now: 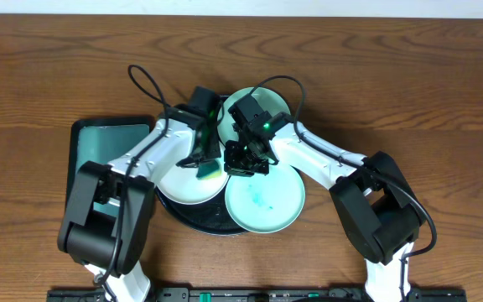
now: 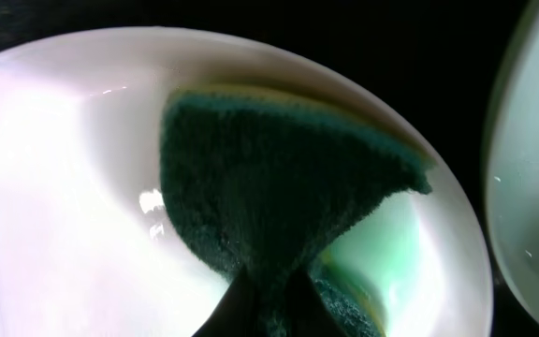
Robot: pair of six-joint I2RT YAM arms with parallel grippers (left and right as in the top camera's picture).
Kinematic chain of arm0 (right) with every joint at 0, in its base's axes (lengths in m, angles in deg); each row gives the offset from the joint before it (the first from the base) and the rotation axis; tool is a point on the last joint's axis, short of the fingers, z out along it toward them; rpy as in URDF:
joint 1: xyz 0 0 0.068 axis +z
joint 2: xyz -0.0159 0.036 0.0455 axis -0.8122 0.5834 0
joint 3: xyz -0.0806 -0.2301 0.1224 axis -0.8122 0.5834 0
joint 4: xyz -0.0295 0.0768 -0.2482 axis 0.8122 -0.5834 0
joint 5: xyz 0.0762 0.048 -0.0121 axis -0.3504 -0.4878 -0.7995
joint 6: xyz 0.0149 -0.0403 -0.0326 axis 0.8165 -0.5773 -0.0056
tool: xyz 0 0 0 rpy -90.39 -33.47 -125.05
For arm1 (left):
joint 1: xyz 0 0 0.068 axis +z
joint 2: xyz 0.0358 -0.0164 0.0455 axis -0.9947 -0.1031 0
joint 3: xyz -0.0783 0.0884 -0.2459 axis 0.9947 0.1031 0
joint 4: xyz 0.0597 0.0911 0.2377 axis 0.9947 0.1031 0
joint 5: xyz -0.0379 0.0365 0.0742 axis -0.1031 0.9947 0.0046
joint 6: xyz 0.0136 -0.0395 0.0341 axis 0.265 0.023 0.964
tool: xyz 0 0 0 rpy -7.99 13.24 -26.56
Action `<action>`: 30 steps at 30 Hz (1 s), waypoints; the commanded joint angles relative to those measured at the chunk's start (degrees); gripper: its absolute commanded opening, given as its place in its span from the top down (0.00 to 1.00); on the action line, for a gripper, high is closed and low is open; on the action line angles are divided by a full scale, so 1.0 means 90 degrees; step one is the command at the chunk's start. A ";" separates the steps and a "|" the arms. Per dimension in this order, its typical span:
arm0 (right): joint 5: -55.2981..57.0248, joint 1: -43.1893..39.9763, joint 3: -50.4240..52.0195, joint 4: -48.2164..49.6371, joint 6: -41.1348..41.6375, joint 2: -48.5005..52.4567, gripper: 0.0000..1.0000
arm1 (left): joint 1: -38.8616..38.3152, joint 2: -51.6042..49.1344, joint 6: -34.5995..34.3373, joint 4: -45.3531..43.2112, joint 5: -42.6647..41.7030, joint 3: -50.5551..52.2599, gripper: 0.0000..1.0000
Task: Clean dirty plates on tray and stack at the side
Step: 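Scrub the white plate surface with the sponge in the left gripper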
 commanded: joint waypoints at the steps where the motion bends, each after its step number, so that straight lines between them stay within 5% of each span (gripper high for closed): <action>1: 0.0330 0.0019 0.0032 -0.0119 0.0002 0.0012 0.98 | 0.0124 -0.0454 0.0945 -0.0228 -0.1520 0.0359 0.93; 6: 0.0355 -0.0100 0.0032 -0.0117 0.0002 0.0012 0.99 | 0.0124 -0.0454 0.1358 -0.0498 -0.3230 0.0359 0.93; 10: 0.0350 -0.0240 0.0032 -0.0117 0.0002 0.0012 0.98 | 0.0124 -0.0444 0.1394 -0.0583 -0.3684 0.0350 0.93; 30: 0.0321 -0.0398 0.0032 -0.0151 0.0000 0.0012 0.98 | 0.1015 0.0129 0.0597 0.0427 -0.0335 0.0330 0.93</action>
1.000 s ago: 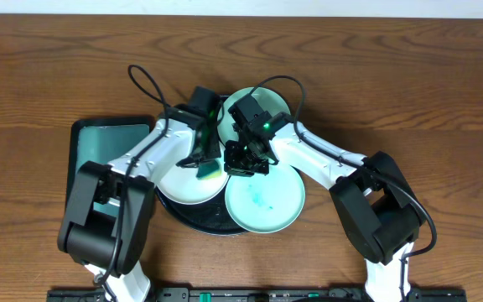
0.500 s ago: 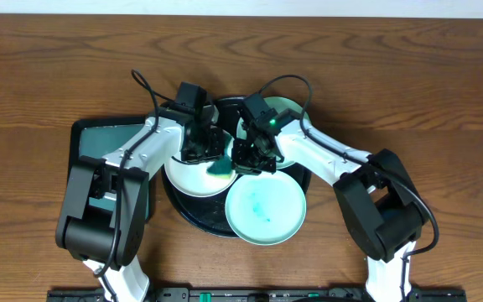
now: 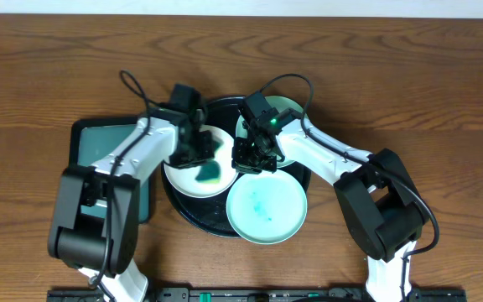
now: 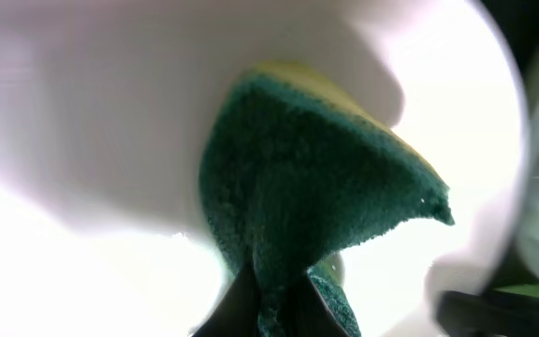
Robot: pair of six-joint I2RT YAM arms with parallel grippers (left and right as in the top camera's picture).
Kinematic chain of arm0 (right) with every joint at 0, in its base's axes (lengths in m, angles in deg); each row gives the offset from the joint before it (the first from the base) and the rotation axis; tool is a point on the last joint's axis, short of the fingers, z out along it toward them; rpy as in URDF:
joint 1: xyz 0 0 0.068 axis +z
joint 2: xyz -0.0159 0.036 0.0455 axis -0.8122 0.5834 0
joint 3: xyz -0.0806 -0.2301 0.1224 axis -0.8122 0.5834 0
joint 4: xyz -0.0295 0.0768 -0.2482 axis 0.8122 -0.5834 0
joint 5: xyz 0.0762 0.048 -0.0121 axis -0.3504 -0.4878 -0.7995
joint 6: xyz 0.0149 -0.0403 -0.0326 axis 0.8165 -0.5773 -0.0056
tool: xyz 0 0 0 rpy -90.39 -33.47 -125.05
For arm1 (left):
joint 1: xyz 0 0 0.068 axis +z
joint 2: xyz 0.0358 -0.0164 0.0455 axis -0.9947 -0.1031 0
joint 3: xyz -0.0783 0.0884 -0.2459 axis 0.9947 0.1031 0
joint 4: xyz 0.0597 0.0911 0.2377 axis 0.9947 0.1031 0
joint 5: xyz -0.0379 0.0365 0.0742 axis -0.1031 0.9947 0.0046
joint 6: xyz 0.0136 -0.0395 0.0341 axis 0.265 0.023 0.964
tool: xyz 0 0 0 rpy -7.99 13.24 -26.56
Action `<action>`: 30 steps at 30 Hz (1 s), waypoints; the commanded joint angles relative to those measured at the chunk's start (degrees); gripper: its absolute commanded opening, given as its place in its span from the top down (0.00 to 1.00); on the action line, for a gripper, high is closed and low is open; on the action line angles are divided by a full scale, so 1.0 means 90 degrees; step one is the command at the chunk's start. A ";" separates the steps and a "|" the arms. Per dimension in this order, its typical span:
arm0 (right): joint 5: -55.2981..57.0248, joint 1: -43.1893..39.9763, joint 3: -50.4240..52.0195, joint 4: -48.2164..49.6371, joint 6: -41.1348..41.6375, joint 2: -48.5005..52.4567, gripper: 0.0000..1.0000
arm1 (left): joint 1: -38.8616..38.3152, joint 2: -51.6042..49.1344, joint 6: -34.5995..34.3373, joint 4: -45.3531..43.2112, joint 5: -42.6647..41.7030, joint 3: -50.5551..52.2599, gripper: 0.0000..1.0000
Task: Clean dirty plates on tray and stack at the side
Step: 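Scrub the white plate surface with the sponge in the left gripper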
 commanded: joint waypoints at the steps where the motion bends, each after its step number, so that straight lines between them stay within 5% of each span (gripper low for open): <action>1: 0.0202 -0.0134 0.0017 0.0017 -0.0027 0.0012 0.98 | 0.0486 -0.0049 -0.0197 0.0308 0.1207 0.0206 0.93; 9: 0.0204 -0.0134 0.0017 -0.0022 -0.0027 0.0012 0.98 | 0.0695 -0.0049 -0.0367 0.0427 0.1729 0.0206 0.93; 18: 0.0206 -0.0134 0.0017 -0.0107 -0.0027 0.0012 0.99 | 0.0690 -0.0049 -0.1984 0.0634 0.2844 0.0206 0.93; 23: 0.0209 -0.0134 0.0017 -0.0129 -0.0046 0.0012 0.98 | 0.0690 -0.0049 -0.1615 0.0321 0.1763 0.0202 0.93; 30: 0.0206 -0.0134 0.0017 -0.0131 -0.0058 0.0012 0.98 | 0.0687 -0.0049 -0.0590 -0.0879 -0.2433 0.0202 0.93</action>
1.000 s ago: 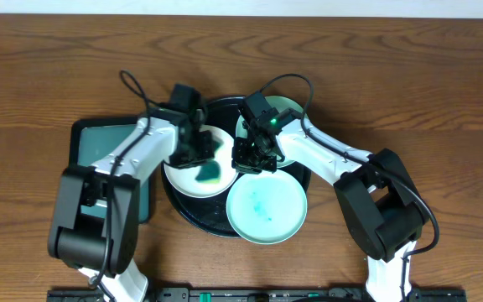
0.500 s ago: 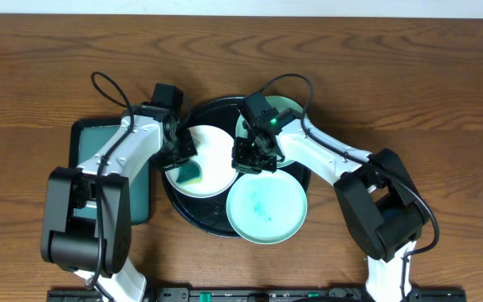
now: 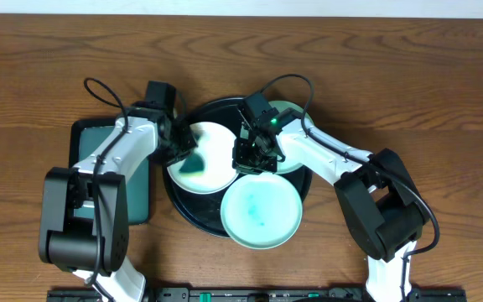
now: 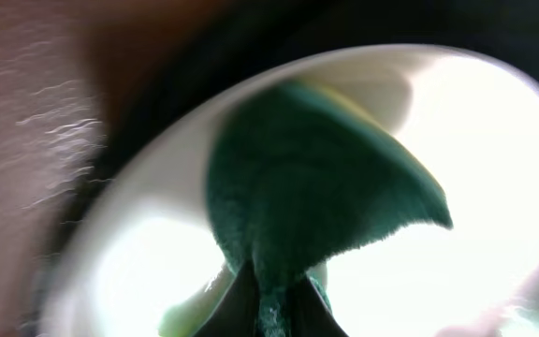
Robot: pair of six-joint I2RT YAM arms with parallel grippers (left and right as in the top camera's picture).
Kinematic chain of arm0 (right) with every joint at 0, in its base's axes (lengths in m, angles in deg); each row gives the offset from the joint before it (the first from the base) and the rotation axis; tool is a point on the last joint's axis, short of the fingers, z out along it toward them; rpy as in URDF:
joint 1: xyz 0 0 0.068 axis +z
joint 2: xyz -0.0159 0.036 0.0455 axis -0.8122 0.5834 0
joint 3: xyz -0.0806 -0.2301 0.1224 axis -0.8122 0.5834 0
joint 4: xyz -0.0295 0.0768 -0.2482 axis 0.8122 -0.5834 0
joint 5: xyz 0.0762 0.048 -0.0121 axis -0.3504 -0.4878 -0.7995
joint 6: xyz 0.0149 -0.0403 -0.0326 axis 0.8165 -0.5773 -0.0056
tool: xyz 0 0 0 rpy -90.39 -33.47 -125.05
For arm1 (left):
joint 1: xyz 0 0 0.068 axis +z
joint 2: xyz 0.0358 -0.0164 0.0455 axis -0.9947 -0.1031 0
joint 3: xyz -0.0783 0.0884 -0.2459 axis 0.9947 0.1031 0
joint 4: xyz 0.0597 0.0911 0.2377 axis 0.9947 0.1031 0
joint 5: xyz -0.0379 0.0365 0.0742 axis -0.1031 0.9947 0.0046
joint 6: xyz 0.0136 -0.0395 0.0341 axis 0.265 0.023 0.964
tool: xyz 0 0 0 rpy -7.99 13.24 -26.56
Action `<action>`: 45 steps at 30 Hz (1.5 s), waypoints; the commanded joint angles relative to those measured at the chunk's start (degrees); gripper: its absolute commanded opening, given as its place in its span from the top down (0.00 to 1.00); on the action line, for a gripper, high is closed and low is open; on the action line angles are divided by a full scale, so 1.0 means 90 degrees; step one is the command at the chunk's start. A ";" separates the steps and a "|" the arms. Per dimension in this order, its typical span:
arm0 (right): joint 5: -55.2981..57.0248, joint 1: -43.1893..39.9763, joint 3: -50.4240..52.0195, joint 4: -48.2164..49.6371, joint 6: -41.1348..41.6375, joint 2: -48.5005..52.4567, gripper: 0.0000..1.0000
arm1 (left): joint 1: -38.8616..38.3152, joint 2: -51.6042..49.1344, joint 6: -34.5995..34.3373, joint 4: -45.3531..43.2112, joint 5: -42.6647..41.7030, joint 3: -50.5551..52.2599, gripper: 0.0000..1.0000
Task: Clean dirty plates on tray and stack at the side
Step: 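Scrub the white plate surface with the sponge in the left gripper, then return the sponge to the basin with the left gripper and release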
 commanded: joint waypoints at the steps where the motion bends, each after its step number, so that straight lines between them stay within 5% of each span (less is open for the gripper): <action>1: 0.0233 -0.0109 0.0017 -0.0041 -0.0102 0.0012 0.98 | -0.0027 -0.0126 0.0333 -0.0442 -0.2412 0.0053 0.93; 10: 0.0233 -0.0109 0.0017 -0.0090 -0.0126 0.0012 0.99 | -0.0304 -0.0129 0.0019 -0.0301 -0.2834 0.0053 0.93; 29: 0.0233 -0.0109 0.0017 -0.0226 -0.0151 0.0012 0.99 | -0.0510 -0.0041 0.0163 0.0954 0.2293 -0.0027 0.93; 45: 0.0257 -0.0109 0.0017 -0.0221 -0.0216 0.0012 0.99 | -0.0364 0.2042 0.0202 0.1843 0.2676 -0.0651 0.93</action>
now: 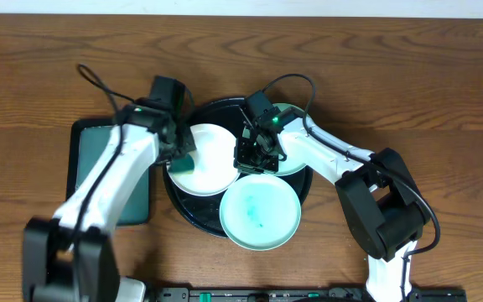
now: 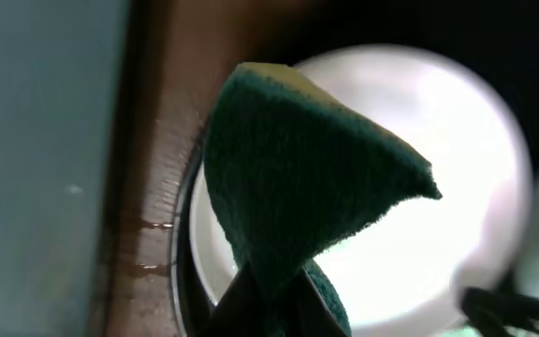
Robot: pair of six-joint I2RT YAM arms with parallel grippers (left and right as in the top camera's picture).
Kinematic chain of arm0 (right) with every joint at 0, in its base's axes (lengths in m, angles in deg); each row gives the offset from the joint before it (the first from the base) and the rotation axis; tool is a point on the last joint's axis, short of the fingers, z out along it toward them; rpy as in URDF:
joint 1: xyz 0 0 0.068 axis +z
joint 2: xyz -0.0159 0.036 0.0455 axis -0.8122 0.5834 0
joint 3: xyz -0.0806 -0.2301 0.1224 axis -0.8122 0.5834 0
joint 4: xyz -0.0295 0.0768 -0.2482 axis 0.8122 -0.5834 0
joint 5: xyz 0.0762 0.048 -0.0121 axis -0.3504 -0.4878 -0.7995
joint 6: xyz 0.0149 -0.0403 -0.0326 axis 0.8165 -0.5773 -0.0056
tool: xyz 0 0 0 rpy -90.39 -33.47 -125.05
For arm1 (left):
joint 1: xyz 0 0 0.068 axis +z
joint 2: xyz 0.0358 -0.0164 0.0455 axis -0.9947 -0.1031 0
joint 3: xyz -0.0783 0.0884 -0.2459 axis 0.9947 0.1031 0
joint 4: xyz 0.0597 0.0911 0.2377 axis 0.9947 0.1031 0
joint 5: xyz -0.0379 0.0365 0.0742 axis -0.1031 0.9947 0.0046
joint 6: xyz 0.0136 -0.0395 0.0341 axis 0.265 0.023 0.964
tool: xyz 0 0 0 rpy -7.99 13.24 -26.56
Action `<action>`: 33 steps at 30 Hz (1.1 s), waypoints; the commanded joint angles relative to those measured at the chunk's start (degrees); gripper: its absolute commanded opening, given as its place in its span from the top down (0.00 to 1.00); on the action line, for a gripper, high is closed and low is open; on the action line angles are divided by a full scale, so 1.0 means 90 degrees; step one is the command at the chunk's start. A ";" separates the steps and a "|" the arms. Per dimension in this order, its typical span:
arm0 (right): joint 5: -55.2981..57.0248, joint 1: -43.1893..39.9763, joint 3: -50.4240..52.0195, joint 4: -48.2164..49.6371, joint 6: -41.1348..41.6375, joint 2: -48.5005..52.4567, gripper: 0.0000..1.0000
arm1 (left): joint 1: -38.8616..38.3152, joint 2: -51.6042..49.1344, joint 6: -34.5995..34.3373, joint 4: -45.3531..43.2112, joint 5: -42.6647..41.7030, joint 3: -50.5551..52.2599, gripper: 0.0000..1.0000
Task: Clean dirty plates on tray and stack at the side
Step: 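Return the sponge to the basin with the left gripper and release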
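Observation:
My left gripper point(image 1: 183, 157) is shut on a dark green sponge point(image 2: 298, 178) with a yellow back. The sponge sits at the left rim of a white plate point(image 1: 210, 159) that lies in the round dark tray point(image 1: 225, 225). In the left wrist view the gripper point(image 2: 274, 295) pinches the sponge's lower corner over the plate point(image 2: 438, 187). My right gripper point(image 1: 254, 157) grips that plate's right rim. A plate with a green stain point(image 1: 260, 211) overlaps the tray's front edge. A third pale plate point(image 1: 290, 155) lies at the tray's right, partly under the right arm.
A teal rectangular tray point(image 1: 111, 172) lies on the wooden table point(image 1: 409, 75) just left of the round tray. Cables loop above both wrists. Both arm bases stand at the near edge.
The left gripper with the sponge has shifted slightly towards the plate's lower left rim, and its wrist has turned, so the teal tray and table show. The right gripper has hardly moved.
The sponge was first on the right part of the white plate, which hung over the tray's front left edge. It then stood at mid-plate, then at the left rim, while the plate sat further back in the tray. A green smear on the plate no longer shows.

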 commanded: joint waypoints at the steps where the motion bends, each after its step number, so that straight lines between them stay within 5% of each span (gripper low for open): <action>1: 0.0255 -0.0063 0.0029 -0.0117 -0.0197 0.0012 0.99 | 0.0299 0.0733 0.0012 0.0291 0.0731 -0.0223 0.93; 13: 0.0253 -0.0063 0.0029 -0.0090 -0.0359 0.0012 0.99 | 0.1892 0.0226 0.0270 0.1044 0.0602 -0.0165 0.93; 29: 0.0204 -0.0063 0.0029 -0.0243 -0.0729 0.0012 0.99 | 0.1987 -0.1909 0.0335 0.0532 0.0624 -0.0168 0.93; 33: 0.0206 -0.0061 0.0029 -0.0238 -0.0765 0.0012 0.98 | 0.1987 -0.1785 0.0374 0.0580 0.0617 -0.0168 0.35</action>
